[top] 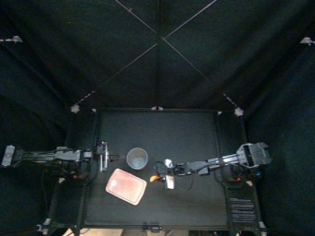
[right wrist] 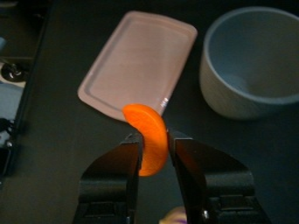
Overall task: Pick the tangerine then place it on the pink plate
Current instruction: Place tangerine on the pink plate
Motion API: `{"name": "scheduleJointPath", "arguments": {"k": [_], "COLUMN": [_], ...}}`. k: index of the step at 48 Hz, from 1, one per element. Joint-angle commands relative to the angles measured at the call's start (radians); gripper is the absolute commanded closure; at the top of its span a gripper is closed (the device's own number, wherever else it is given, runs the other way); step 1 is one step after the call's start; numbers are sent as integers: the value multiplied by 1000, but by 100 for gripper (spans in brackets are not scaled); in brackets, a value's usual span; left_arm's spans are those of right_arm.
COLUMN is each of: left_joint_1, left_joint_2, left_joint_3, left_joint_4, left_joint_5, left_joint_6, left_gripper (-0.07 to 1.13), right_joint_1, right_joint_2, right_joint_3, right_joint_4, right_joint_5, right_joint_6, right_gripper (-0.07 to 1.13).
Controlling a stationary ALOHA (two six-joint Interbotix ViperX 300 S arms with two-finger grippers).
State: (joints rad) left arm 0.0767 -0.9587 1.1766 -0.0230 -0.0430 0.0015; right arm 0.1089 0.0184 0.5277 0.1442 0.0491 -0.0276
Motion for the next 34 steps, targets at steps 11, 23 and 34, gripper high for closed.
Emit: {"name": "scheduleJointPath", "arguments": {"k": [11, 23, 34], "left_joint_1": [15, 51, 58], "left_joint_2": [2, 2, 2], "left_joint_3": [0, 17, 18], "left_joint_4": [-3, -3, -3], "left_joint_5": [-8, -9, -9], "left_joint_6": [2, 2, 0], "left_gripper": [96, 96, 96], "right_joint_1": [37, 31, 28], "right_joint_2": [232, 376, 445], "right_joint_3": [-285, -451, -517], "right_joint_4": [-3, -3, 2], "right_joint_5": [-49, -55, -54], "right_joint_6": [2, 3, 3], "right_gripper": [41, 40, 39]}}
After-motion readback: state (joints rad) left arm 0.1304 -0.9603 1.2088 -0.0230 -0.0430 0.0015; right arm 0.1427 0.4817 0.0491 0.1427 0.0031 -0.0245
